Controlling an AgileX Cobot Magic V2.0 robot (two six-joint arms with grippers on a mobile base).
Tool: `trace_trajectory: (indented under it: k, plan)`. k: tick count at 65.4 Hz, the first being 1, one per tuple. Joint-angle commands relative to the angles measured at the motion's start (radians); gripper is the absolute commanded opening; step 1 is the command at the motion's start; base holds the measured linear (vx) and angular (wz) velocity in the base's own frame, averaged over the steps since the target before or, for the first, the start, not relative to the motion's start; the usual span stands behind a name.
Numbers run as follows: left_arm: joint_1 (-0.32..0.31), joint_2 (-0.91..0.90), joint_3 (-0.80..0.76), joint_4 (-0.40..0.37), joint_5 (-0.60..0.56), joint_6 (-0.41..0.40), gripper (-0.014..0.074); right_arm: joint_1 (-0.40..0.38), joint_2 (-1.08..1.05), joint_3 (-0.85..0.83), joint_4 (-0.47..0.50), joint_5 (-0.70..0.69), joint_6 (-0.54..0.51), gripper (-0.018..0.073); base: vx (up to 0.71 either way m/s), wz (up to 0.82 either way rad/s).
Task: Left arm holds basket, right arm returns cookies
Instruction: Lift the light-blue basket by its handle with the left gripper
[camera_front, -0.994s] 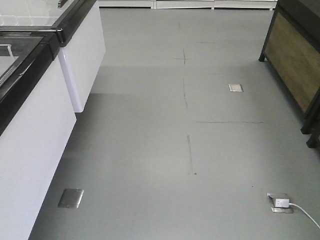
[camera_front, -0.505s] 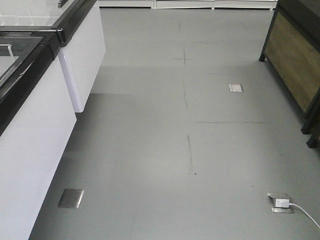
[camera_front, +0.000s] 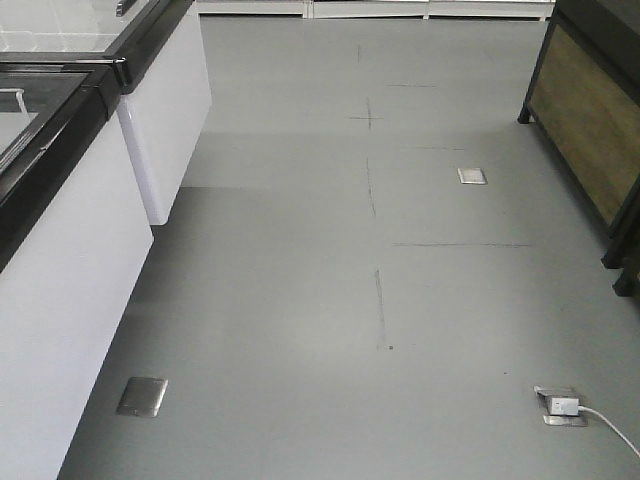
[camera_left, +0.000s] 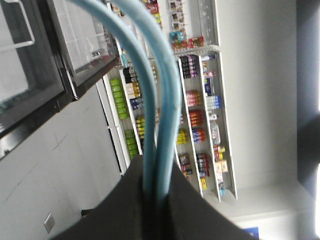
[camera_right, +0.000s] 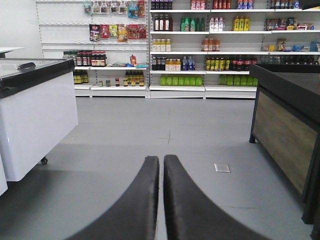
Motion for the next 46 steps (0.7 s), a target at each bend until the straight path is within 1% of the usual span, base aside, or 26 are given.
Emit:
trace_trajectory:
  k: [1, 11, 18, 24, 27, 30, 39, 46]
  plan:
    - [-0.074, -0.099, -0.033, -0.14, 0.07, 0.0, -0.0006, -0.008, -0.013, 0.017, -0.005, -0.076, -0.006, -0.0006, 0.0, 0.0]
    - [-0.186, -0.152, -0.032, -0.14, 0.095, 0.052, -0.0006, -0.008, -0.013, 0.017, -0.005, -0.076, -0.006, -0.0006, 0.0, 0.0]
    - [-0.264, -0.181, -0.027, -0.14, 0.147, 0.091, -0.0006, -0.008, -0.013, 0.017, -0.005, -0.076, -0.006, -0.0006, 0.0, 0.0]
    - [-0.34, -0.208, 0.007, -0.137, 0.18, 0.11, -0.0006, -0.008, -0.013, 0.017, -0.005, -0.076, -0.006, -0.0006, 0.0, 0.0]
    - [-0.389, -0.227, 0.047, -0.138, 0.182, 0.127, -0.0006, -0.008, -0.013, 0.017, -0.005, -0.076, -0.006, -0.0006, 0.0, 0.0]
    - [-0.424, -0.247, 0.083, -0.138, 0.18, 0.152, -0.0006, -0.008, -0.013, 0.017, -0.005, -0.076, -0.006, -0.0006, 0.0, 0.0]
    - [-0.56, -0.306, 0.257, -0.14, 0.156, 0.254, -0.0006, -0.008, -0.013, 0.017, -0.005, -0.076, -0.006, -0.0006, 0.0, 0.0]
    - [-0.669, -0.34, 0.385, -0.14, 0.149, 0.353, -0.0006, -0.008, -0.013, 0.017, -0.005, -0.076, -0.006, -0.0006, 0.0, 0.0]
